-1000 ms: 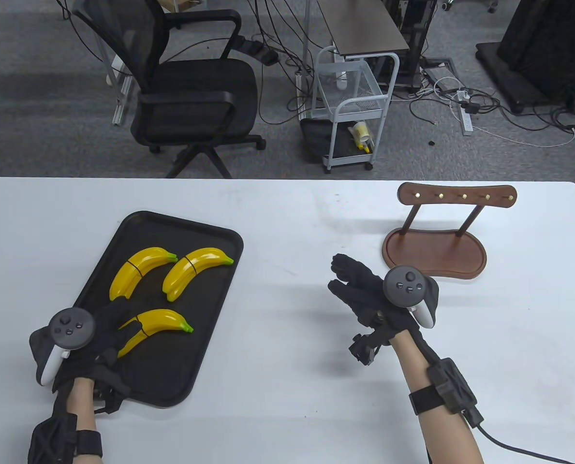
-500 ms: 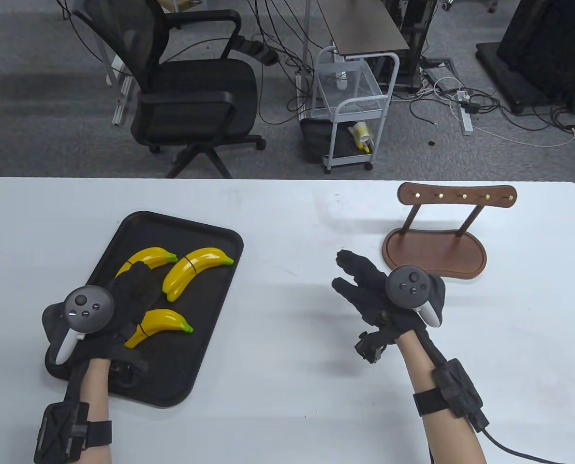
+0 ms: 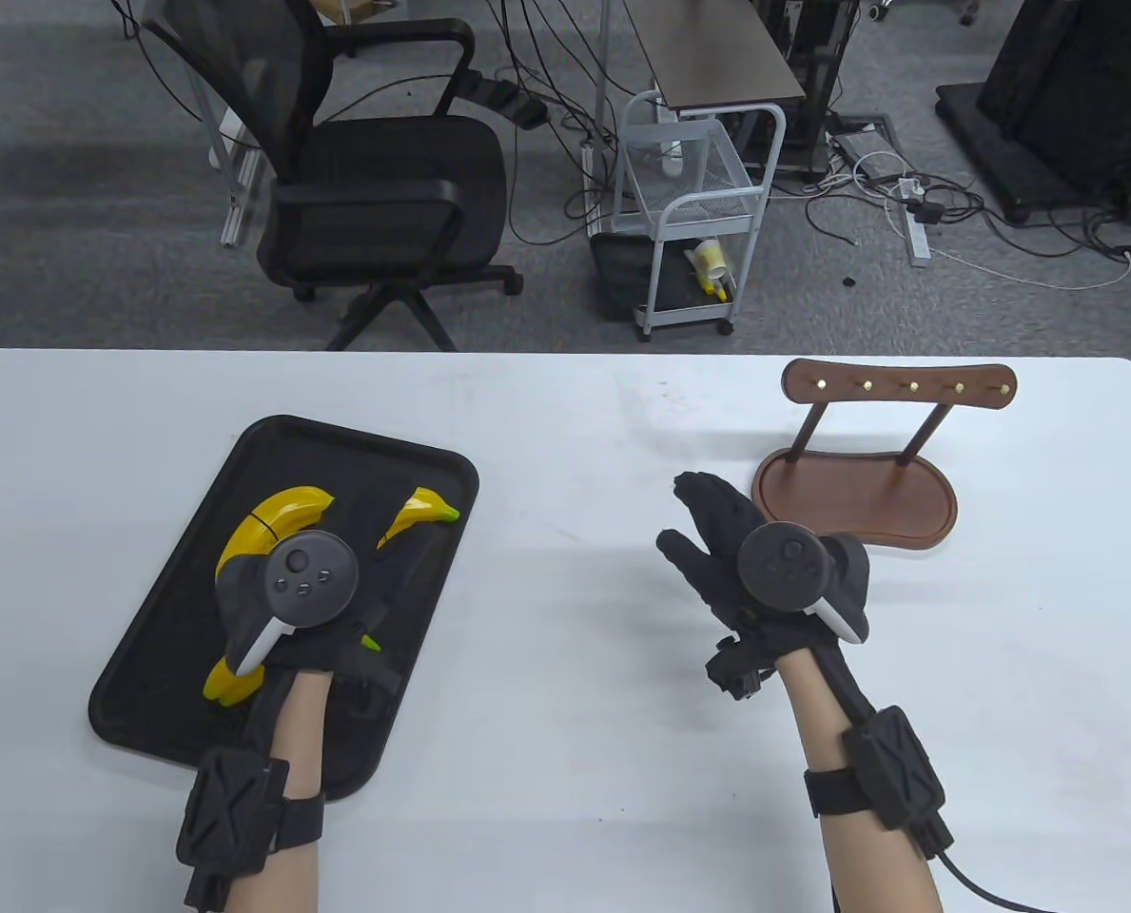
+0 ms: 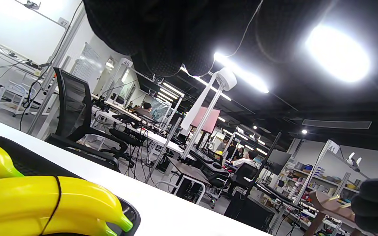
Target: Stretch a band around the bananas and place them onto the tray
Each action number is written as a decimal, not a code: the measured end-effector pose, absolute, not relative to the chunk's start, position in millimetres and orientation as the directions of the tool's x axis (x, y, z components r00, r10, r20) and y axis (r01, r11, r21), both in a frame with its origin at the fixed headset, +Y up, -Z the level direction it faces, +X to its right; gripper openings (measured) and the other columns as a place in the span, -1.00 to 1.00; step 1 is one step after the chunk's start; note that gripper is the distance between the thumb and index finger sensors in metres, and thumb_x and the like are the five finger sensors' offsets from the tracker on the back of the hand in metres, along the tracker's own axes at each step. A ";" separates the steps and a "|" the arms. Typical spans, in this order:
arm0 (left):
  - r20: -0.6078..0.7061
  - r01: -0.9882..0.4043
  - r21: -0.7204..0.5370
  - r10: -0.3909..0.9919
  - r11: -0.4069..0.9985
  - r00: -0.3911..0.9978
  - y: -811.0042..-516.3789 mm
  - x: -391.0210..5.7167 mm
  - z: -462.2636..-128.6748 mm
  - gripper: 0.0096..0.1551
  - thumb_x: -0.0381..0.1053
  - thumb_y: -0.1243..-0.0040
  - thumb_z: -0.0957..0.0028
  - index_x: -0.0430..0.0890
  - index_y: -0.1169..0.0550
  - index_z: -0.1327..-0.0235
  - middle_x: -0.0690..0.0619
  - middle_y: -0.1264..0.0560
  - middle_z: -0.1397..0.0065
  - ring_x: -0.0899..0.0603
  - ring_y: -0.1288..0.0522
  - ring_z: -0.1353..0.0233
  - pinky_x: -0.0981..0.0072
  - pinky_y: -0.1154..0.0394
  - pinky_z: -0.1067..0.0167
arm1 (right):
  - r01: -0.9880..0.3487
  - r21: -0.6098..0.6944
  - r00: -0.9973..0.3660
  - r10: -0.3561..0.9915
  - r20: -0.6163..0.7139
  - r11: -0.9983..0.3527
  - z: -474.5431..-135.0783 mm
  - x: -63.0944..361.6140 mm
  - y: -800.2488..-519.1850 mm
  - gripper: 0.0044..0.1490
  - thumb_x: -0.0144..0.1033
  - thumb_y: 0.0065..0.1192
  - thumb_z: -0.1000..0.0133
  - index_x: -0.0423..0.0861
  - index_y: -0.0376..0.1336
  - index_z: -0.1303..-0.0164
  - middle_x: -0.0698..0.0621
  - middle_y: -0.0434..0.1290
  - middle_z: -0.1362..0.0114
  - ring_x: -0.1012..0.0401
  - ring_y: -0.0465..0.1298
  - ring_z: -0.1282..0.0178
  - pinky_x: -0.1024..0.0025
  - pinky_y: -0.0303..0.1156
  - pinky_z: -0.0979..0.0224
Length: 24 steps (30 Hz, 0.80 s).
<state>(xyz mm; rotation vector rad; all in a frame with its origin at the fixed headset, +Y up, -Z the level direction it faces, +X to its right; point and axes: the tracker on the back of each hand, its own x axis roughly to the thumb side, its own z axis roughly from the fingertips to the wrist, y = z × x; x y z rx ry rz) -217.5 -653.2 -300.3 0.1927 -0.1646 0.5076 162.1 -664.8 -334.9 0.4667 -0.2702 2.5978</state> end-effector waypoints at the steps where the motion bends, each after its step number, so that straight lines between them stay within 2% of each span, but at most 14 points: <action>1: 0.202 -0.489 0.145 0.458 0.860 0.866 -654.5 -212.8 -300.9 -0.31 0.26 -0.08 -0.29 0.06 -0.27 -0.64 0.03 -0.35 -0.72 -0.27 -0.39 -0.66 -0.23 -0.26 -0.57 | -0.470 -0.117 -0.839 0.402 0.367 -0.875 -333.3 159.4 -665.2 -0.12 0.05 0.09 -0.28 -0.20 0.03 -0.69 -0.28 0.18 -0.69 -0.27 0.25 -0.60 -0.27 0.28 -0.43; 4: 0.195 -0.472 0.157 0.441 0.867 0.876 -660.6 -201.5 -301.0 -0.27 0.28 -0.04 -0.30 0.05 -0.22 -0.68 0.01 -0.29 -0.77 -0.29 -0.33 -0.70 -0.26 -0.22 -0.59 | -0.381 -0.158 -0.886 0.311 0.343 -0.911 -329.4 150.0 -668.7 -0.11 0.08 0.05 -0.28 -0.19 0.02 -0.71 -0.30 0.15 -0.71 -0.30 0.19 -0.63 -0.31 0.23 -0.45; 11: 0.162 -0.313 0.156 0.288 0.937 0.944 -675.5 -182.0 -303.7 -0.17 0.36 0.11 -0.30 0.09 -0.02 -0.75 0.01 -0.06 -0.88 -0.33 -0.11 -0.81 -0.37 -0.08 -0.60 | -0.144 -0.229 -0.957 0.076 0.282 -0.963 -323.2 133.6 -681.2 -0.07 0.17 -0.16 -0.30 -0.15 -0.07 -0.77 -0.32 0.02 -0.78 -0.32 -0.01 -0.70 -0.41 0.09 -0.48; 19: 0.127 -0.208 0.121 0.193 0.971 0.973 -691.0 -172.9 -307.9 -0.20 0.36 0.30 -0.28 0.13 0.03 -0.75 0.00 0.09 -0.90 -0.33 0.08 -0.85 -0.44 0.06 -0.58 | -0.088 -0.206 -0.959 0.026 0.282 -0.975 -324.8 125.1 -696.8 -0.03 0.22 -0.43 -0.28 -0.11 -0.23 -0.81 -0.33 -0.20 -0.81 -0.32 -0.27 -0.71 -0.52 -0.08 -0.46; 24: 0.127 -0.171 0.107 0.157 0.979 0.979 -694.7 -169.2 -308.7 -0.18 0.39 0.40 -0.22 0.14 0.03 -0.75 0.01 0.13 -0.90 -0.32 0.16 -0.85 -0.46 0.12 -0.57 | -0.061 -0.209 -0.959 -0.001 0.285 -0.976 -324.1 123.1 -699.5 -0.02 0.23 -0.47 -0.28 -0.11 -0.26 -0.81 -0.33 -0.24 -0.81 -0.32 -0.30 -0.70 -0.54 -0.11 -0.45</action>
